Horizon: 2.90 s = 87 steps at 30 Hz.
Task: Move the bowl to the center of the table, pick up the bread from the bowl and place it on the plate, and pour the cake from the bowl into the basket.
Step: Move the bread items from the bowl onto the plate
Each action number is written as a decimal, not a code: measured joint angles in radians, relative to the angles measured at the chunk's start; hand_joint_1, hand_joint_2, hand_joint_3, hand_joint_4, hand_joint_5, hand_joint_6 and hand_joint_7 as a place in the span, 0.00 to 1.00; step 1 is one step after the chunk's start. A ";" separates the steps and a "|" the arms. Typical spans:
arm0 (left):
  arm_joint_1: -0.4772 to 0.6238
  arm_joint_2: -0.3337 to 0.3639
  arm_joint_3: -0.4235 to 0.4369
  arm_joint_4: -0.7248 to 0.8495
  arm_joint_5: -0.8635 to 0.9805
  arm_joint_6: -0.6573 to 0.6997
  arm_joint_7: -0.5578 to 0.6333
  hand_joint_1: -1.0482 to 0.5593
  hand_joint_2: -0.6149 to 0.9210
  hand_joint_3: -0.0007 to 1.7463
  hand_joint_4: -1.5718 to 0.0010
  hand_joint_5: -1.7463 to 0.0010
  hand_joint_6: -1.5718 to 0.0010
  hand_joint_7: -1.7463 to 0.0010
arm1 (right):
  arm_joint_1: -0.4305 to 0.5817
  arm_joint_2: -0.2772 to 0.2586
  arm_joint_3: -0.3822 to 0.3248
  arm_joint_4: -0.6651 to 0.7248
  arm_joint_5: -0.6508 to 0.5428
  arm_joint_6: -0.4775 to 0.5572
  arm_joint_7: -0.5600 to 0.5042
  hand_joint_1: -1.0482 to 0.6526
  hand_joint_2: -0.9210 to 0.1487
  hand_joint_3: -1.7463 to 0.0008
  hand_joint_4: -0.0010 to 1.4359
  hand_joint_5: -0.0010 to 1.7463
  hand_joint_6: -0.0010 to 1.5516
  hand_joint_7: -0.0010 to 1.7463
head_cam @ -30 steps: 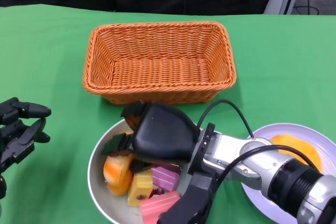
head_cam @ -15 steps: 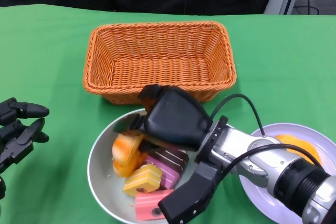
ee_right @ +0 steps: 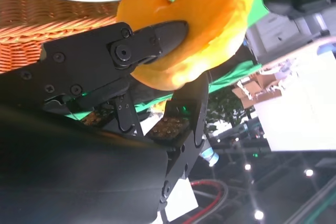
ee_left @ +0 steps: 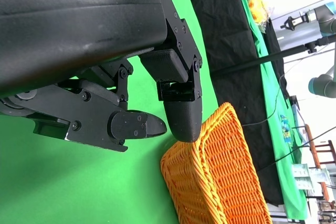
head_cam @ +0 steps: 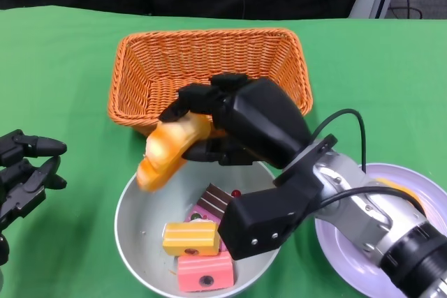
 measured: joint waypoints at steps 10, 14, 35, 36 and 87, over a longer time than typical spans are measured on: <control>-0.002 0.000 0.002 0.011 -0.005 -0.003 -0.001 0.61 1.00 0.21 0.49 0.26 0.45 0.49 | 0.212 -0.007 -0.139 -0.348 0.180 0.213 0.255 0.45 0.00 0.92 0.51 0.98 0.51 0.57; -0.002 0.000 0.002 0.011 -0.005 -0.004 -0.001 0.61 1.00 0.21 0.49 0.26 0.45 0.49 | 0.284 -0.035 -0.215 -0.482 0.247 0.326 0.353 0.46 0.00 0.91 0.53 1.00 0.50 0.57; -0.007 0.012 0.008 0.023 -0.007 -0.001 -0.012 0.62 1.00 0.20 0.49 0.28 0.44 0.51 | 0.574 -0.313 -0.581 -0.842 0.515 0.884 0.717 0.54 0.01 0.84 0.49 1.00 0.39 0.83; -0.007 0.013 0.008 0.023 -0.007 -0.001 -0.013 0.62 1.00 0.20 0.49 0.28 0.44 0.51 | 0.583 -0.327 -0.591 -0.842 0.522 0.900 0.730 0.55 0.01 0.83 0.49 1.00 0.39 0.84; 0.001 0.028 0.008 -0.032 -0.016 0.016 -0.020 0.62 1.00 0.21 0.48 0.29 0.44 0.51 | 0.578 -0.567 -0.374 -0.605 0.358 0.970 0.660 0.49 0.00 0.85 0.41 0.94 0.41 0.65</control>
